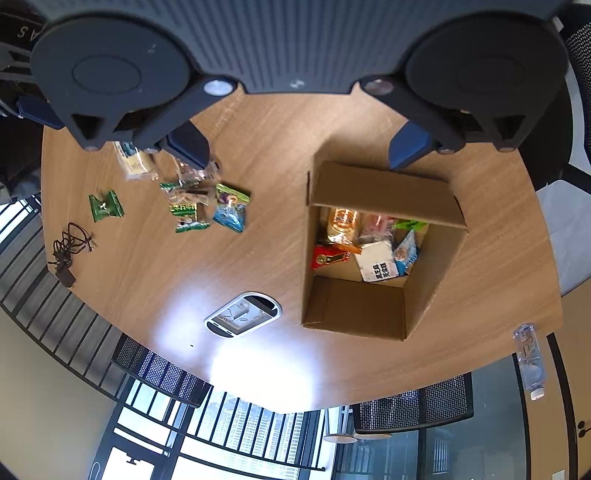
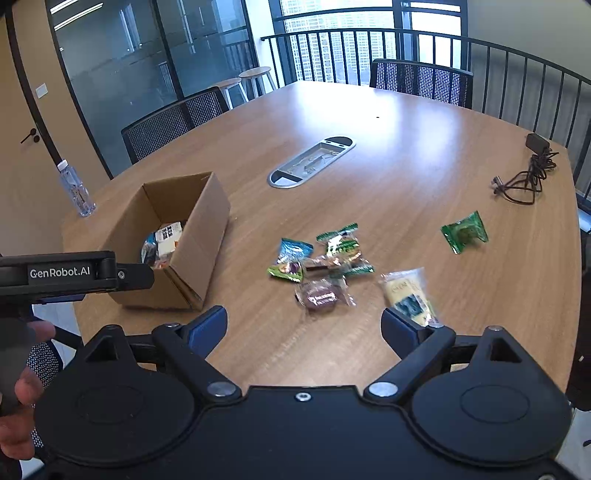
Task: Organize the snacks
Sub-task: 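Move both tools back toward the remaining snacks, then grasp the brown wrapped cake with the left tool while the right tool grasps the cream cake bar, then carry the brown cake and cream cake bar over the cardboard box with both tools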
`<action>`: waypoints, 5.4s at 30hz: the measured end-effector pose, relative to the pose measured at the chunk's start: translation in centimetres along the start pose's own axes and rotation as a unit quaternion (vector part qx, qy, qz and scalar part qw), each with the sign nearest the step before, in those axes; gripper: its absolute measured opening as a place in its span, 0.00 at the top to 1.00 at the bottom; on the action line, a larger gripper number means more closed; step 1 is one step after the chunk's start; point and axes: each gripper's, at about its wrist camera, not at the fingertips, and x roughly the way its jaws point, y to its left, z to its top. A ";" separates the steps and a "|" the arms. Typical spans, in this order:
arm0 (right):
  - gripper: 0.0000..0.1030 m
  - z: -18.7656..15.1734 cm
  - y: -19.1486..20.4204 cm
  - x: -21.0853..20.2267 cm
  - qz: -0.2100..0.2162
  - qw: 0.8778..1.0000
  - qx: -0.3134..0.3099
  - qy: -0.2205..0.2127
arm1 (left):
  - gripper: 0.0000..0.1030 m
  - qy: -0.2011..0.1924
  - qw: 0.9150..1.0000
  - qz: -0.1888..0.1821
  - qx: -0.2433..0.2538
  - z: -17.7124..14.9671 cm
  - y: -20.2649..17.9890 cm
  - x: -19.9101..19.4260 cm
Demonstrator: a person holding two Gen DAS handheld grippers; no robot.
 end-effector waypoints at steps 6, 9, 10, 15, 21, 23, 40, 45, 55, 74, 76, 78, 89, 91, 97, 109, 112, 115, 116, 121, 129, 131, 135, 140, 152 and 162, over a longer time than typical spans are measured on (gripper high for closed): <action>0.12 -1.1 -2.2 -1.5 -0.016 1.000 -0.014 -0.005 | 0.00 -0.009 1.000 0.004 -0.007 -1.7 -2.2 -1.2; 0.07 -1.7 -3.6 -2.2 -0.019 1.000 -0.012 -0.010 | 0.00 -0.006 1.000 0.010 -0.007 -2.5 -3.5 -1.6; 0.06 -1.8 -3.9 -2.4 -0.019 1.000 -0.011 -0.012 | 0.00 -0.005 1.000 0.011 -0.006 -2.8 -3.8 -1.8; 0.05 -2.2 -5.7 -3.2 -0.019 1.000 0.000 -0.013 | 0.00 0.000 1.000 0.009 0.004 -3.5 -5.6 -2.3; 0.05 -2.6 -6.9 -3.4 -0.019 1.000 0.013 -0.010 | 0.00 0.003 1.000 0.001 0.014 -3.5 -6.9 -2.4; 0.05 -2.6 -7.2 -3.3 -0.018 1.000 0.016 -0.008 | 0.00 0.004 1.000 -0.001 0.018 -3.3 -7.3 -2.2; 0.18 -1.3 -8.4 0.6 -0.051 0.998 0.038 0.024 | 0.10 0.056 0.998 -0.032 0.027 -0.9 -8.7 4.3; 0.24 -0.8 -8.5 2.6 -0.052 0.997 0.040 0.043 | 0.17 0.080 0.996 -0.036 0.023 -0.1 -8.7 6.8; 0.27 -0.1 -10.1 6.4 -0.049 0.994 0.034 0.091 | 0.19 0.118 0.991 -0.052 0.027 0.9 -9.8 11.8; 0.33 -0.5 -11.3 11.5 -0.044 0.987 0.023 0.154 | 0.25 0.164 0.985 -0.040 0.033 1.4 -12.6 19.1; 0.33 -0.6 -11.4 12.1 -0.044 0.986 0.021 0.162 | 0.26 0.170 0.984 -0.035 0.033 1.3 -12.9 19.7; 0.33 -0.7 -11.4 12.5 -0.042 0.985 0.018 0.168 | 0.26 0.174 0.984 -0.029 0.033 1.2 -13.1 20.3; 0.37 -1.2 -11.1 14.0 -0.043 0.982 -0.013 0.181 | 0.44 0.157 0.986 0.004 0.057 1.5 -14.2 21.0; 0.48 -1.2 -10.9 13.9 -0.046 0.982 -0.019 0.179 | 0.50 0.156 0.986 0.010 0.062 1.4 -14.1 20.9; 0.61 -0.9 -10.8 13.6 -0.043 0.983 -0.014 0.178 | 0.60 0.162 0.985 0.005 0.055 1.5 -13.5 20.5; 0.66 -0.6 -11.0 11.3 -0.038 0.987 0.010 0.154 | 0.63 0.148 0.988 -0.004 0.048 1.3 -12.0 18.1; 0.66 -0.4 -11.0 10.7 -0.036 0.989 0.012 0.146 | 0.63 0.141 0.989 -0.007 0.046 1.4 -11.7 17.2; 0.66 -0.3 -11.0 9.9 -0.033 0.990 0.013 0.137 | 0.63 0.133 0.990 -0.008 0.044 1.4 -11.5 16.1; 0.66 -0.3 -10.9 9.6 -0.033 0.990 0.012 0.134 | 0.63 0.130 0.991 -0.008 0.043 1.4 -11.5 15.7; 0.66 -0.1 -10.9 8.3 -0.030 0.992 0.009 0.120 | 0.63 0.113 0.993 -0.012 0.042 1.4 -11.5 13.8; 0.66 -0.3 -10.8 6.2 -0.016 0.995 0.007 0.093 | 0.63 0.088 0.995 -0.012 0.039 0.9 -11.3 10.3; 0.66 -0.4 -10.7 5.6 -0.012 0.996 0.004 0.087 | 0.63 0.083 0.996 -0.011 0.037 0.7 -11.2 9.5; 0.66 -0.5 -10.5 4.5 -0.003 0.997 0.001 0.077 | 0.63 0.073 0.997 -0.008 0.030 0.2 -11.0 7.8; 0.66 -0.8 -10.2 3.1 0.006 0.998 -0.006 0.065 | 0.63 0.057 0.998 -0.003 0.018 -0.4 -10.5 5.9; 0.66 -1.3 -8.8 1.0 0.035 0.998 -0.030 0.044 | 0.63 0.020 1.000 0.016 -0.003 -2.2 -8.6 1.0; 0.66 -1.0 -6.8 -0.2 0.050 0.998 -0.036 0.026 | 0.63 -0.002 0.999 0.027 -0.020 -2.5 -6.7 -1.6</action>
